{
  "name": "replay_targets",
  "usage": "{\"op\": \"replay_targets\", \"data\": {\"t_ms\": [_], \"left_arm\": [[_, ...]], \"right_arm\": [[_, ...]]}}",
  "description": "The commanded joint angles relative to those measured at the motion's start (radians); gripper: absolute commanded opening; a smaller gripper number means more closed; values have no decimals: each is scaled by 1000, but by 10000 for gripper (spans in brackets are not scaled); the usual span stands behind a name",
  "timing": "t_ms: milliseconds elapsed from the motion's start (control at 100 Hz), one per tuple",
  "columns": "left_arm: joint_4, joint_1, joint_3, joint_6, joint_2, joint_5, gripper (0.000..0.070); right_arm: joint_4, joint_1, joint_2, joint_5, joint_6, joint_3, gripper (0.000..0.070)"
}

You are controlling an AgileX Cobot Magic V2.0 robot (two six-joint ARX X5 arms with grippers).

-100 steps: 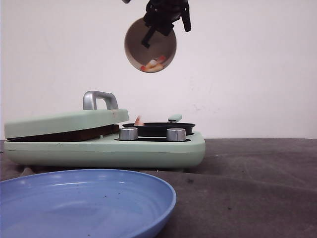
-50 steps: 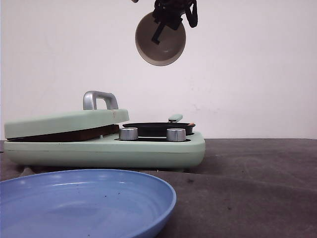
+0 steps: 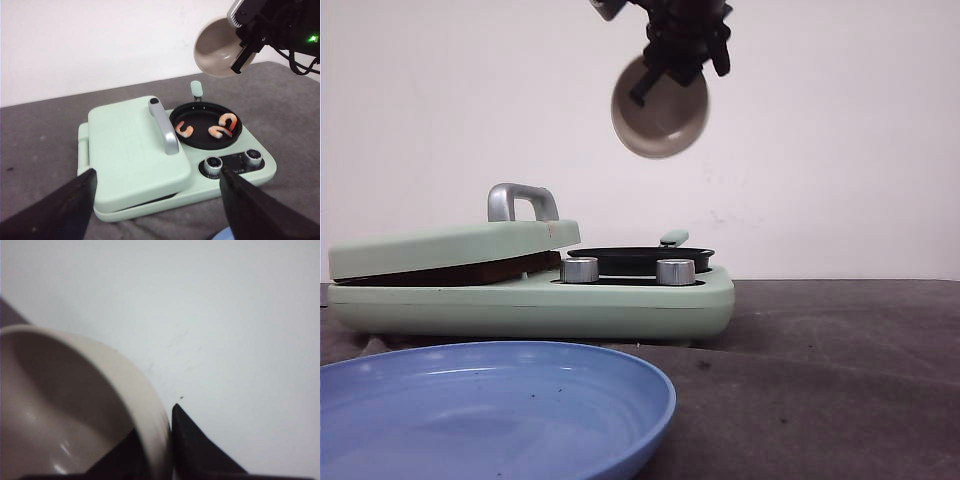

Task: Make breakfast with bread and shrimp
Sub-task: 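Tilt the bowl with the right gripper to pour shrimp into the pan, then carry the empty bowl back and lower it onto the table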

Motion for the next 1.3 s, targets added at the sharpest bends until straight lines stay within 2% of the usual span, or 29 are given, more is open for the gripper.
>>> {"op": "replay_targets", "data": {"t_ms": [0, 180, 290, 490, 620, 680, 830, 950, 1290], "left_arm": [[-3, -1, 8, 6, 3, 1, 416], [-25, -1, 8, 5, 3, 1, 416], [-24, -1, 8, 5, 3, 1, 416], [-24, 0, 8, 3, 3, 1, 416], [-21, -1, 8, 3, 3, 1, 416], [-18, 0, 8, 3, 3, 1, 416], [-7, -1, 8, 3, 4, 1, 416], [-6, 0, 8, 3, 4, 1, 416], [15, -1, 8, -2, 4, 1, 416]], "right_arm": [[-54, -8, -6, 7, 142, 14, 0], [-282, -79, -70, -6, 372, 14, 0], [-421, -142, -114, -83, 493, 14, 0], [-677, -295, -179, -360, 760, 14, 0], [-836, -410, -182, -619, 881, 14, 0], [-901, -459, -178, -715, 893, 14, 0], [-1002, -526, -172, -798, 884, 14, 0], [-1062, -560, -157, -896, 864, 12, 0], [-1094, -561, -47, -915, 827, 10, 0]]}}
